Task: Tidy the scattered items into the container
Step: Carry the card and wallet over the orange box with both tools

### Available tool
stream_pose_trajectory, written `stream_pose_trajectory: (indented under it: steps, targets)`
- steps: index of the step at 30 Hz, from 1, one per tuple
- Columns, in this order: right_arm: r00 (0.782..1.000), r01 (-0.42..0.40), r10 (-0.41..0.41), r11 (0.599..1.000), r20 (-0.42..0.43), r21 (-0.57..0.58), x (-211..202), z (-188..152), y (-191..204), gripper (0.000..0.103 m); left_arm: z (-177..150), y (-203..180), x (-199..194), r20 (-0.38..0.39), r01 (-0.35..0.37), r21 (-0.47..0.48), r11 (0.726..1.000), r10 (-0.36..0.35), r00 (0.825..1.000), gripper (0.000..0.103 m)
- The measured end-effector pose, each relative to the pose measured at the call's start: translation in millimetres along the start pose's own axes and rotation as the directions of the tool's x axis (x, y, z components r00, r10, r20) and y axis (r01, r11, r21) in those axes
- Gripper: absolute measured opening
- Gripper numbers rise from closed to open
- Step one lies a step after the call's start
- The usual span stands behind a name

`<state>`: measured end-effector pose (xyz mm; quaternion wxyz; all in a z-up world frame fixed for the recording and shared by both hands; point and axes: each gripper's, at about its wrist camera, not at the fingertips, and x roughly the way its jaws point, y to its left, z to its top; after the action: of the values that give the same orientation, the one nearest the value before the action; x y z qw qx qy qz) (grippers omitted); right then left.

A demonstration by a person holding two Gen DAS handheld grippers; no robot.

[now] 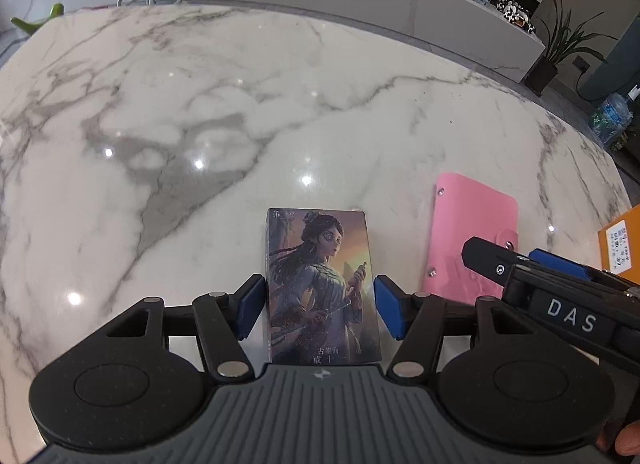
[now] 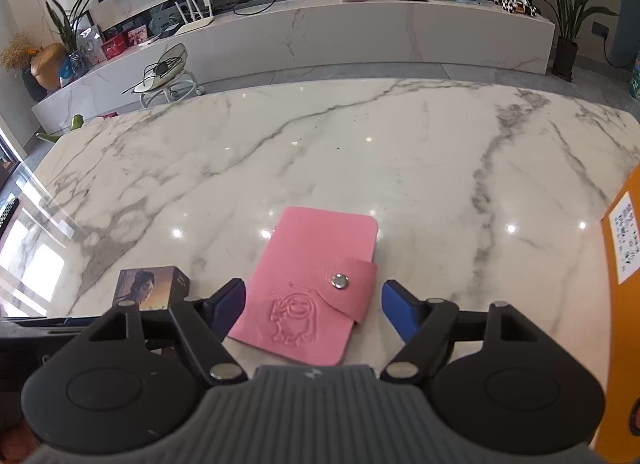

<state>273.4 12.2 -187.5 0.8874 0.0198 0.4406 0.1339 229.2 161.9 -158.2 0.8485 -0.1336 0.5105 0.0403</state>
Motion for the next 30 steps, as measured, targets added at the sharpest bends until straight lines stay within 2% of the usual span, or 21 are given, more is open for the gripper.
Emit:
stream_pose_trajectory:
  steps: [9,14,24,30]
  targets:
    - [0.999,0.027,-0.024,0.996,-0.037,0.087,32,8,3,0.083,2,-8,7,0.052,-0.056,0.098,0.994,0.051,0.997,0.068]
    - [0.996,0.083,-0.083,0.996,-0.017,0.010,37,3,18,0.086,0,-11,7,0.062,-0.075,0.130,0.989,0.067,0.996,0.068]
    - [0.997,0.066,-0.067,0.997,-0.039,-0.033,25,-7,9,0.082,-20,-13,-3,0.066,-0.071,0.154,0.986,0.061,0.996,0.067]
    - [0.996,0.047,-0.047,0.999,-0.072,-0.006,5,-21,-5,0.081,-36,-11,-14,0.036,-0.049,0.124,0.991,0.045,0.998,0.067]
